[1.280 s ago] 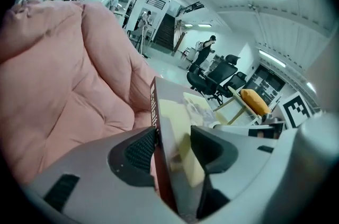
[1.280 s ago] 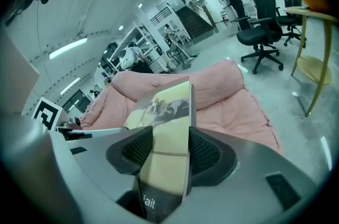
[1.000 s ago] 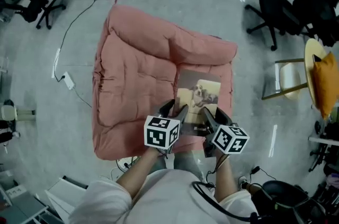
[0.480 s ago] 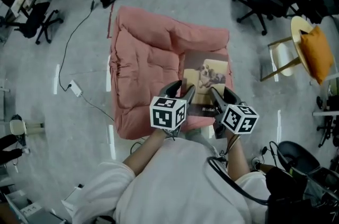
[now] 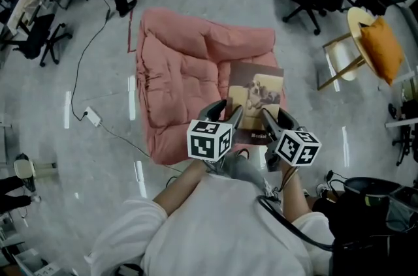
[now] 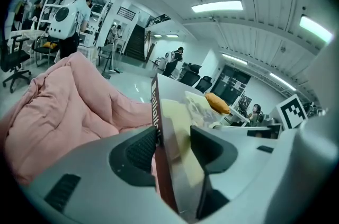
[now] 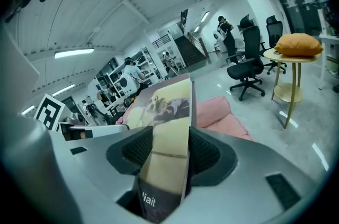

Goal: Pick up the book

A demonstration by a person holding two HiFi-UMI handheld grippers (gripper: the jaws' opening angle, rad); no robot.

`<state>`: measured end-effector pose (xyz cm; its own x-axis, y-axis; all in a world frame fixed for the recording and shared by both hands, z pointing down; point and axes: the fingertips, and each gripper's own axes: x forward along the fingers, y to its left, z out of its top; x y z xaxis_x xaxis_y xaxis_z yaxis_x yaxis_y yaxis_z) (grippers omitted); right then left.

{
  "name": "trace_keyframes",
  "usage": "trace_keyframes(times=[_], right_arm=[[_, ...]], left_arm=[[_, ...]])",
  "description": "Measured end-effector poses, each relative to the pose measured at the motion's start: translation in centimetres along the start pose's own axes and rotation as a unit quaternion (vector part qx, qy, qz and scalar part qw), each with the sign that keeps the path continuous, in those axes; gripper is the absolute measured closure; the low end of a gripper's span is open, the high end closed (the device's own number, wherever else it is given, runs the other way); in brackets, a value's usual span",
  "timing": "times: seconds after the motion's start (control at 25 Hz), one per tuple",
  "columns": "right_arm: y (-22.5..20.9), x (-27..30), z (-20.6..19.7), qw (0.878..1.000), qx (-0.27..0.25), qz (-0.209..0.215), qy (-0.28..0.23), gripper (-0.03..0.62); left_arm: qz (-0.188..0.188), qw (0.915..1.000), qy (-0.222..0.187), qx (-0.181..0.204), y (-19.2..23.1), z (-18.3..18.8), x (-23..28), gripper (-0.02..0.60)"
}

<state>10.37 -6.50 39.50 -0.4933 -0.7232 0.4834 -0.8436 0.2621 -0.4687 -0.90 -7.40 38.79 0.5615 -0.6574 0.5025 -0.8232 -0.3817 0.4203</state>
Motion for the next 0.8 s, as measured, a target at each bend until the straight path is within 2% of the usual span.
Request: trace_keyframes(times=[0.52,0.8], right_arm=[[-0.9,-2.3,-0.9,0.999,-0.014,0.036,0.01,0.367],[-1.9,-2.8,-2.2,0.999,-0.015,0.037,0.021,0.367]], left_arm=[[0.033,0.9994,-0.005,0.007,-2.7,-1.4,-1.0,0.379],[0.044,0.999,-0.001,-0.006,-3.2,-3.0,-0.7,0.379]])
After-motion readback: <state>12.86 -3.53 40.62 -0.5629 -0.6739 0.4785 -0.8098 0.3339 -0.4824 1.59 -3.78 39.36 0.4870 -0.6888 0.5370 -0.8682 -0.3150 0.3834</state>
